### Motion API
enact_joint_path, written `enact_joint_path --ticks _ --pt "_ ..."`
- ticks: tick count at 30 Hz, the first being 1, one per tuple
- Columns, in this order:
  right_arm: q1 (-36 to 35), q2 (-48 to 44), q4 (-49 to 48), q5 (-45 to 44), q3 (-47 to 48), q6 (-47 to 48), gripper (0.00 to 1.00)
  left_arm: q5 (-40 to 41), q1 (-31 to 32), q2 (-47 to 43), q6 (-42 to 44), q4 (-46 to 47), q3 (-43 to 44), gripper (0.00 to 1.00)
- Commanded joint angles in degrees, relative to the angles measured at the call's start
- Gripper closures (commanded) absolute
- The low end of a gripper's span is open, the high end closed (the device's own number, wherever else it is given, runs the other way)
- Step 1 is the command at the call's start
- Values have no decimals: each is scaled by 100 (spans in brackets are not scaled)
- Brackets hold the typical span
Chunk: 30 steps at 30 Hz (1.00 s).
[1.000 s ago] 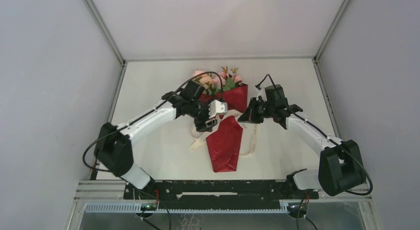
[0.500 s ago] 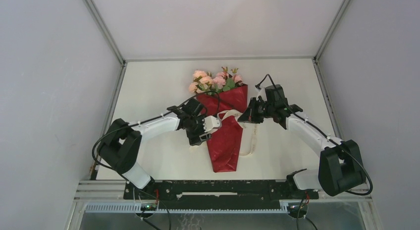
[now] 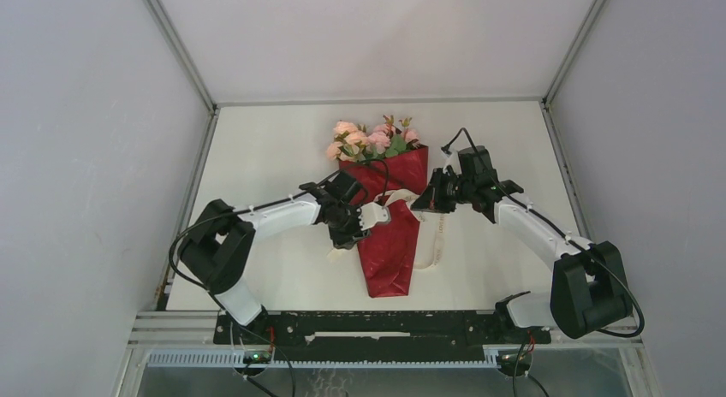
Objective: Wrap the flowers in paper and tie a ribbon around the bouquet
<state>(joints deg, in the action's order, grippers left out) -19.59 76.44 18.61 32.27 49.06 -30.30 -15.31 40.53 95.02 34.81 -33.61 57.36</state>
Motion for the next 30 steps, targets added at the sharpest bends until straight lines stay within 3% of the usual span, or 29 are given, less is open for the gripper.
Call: enact_joint_path --ticks 1,4,6,22,27,30 --pt "19 -167 -175 25 4 101 100 -185 32 113 -83 -124 337 62" --pt "49 -199 -139 29 0 121 100 -307 20 60 -78 -179 354 91" --pt "66 -224 -122 17 -1 132 100 -360 16 -12 -80 -197 340 100" --pt "101 -172 -173 127 6 148 100 -343 17 -220 -63 -353 380 100" --pt "127 82 -410 415 296 24 100 36 -8 -334 21 -686 660 100" --pt "1125 107 -677 637 593 -478 100 315 -531 -531 -61 -1283 906 100"
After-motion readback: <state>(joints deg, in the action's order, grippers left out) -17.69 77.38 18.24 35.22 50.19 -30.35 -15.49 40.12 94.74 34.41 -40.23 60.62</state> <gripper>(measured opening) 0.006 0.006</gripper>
